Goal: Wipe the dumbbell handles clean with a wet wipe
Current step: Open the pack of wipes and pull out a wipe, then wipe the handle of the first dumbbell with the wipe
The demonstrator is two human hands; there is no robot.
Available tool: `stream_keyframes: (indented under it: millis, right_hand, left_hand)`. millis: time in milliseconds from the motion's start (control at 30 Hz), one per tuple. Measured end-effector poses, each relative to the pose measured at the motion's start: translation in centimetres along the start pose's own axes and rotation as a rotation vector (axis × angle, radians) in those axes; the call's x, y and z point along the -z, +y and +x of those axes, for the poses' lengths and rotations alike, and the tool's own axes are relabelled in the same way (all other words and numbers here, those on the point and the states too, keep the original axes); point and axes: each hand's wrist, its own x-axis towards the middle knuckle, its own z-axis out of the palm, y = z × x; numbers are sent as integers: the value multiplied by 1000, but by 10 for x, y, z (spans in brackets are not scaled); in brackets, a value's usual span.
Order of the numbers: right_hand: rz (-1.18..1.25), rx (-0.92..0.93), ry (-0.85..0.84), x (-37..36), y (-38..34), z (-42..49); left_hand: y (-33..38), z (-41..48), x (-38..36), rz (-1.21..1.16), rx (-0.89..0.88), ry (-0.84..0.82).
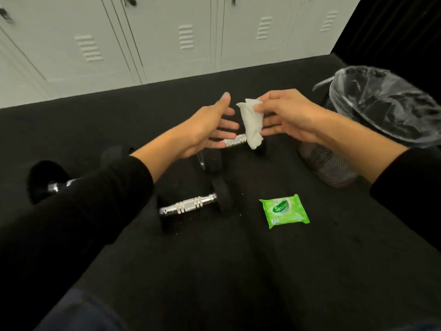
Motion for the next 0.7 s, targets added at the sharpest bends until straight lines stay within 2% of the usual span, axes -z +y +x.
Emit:
stream_keyframes:
  millis: [200,433,700]
  right_hand:
    - [-38,78,53,-65,-62,12]
    - [107,6,-49,-121,-80,16]
    - [116,-31,-217,-187,-106,19]
  left_hand:
    - [18,-42,63,-139,-77,119]
    - [6,-76,110,-301,-118,195]
    - [-15,-106,149,-392,-122,216]
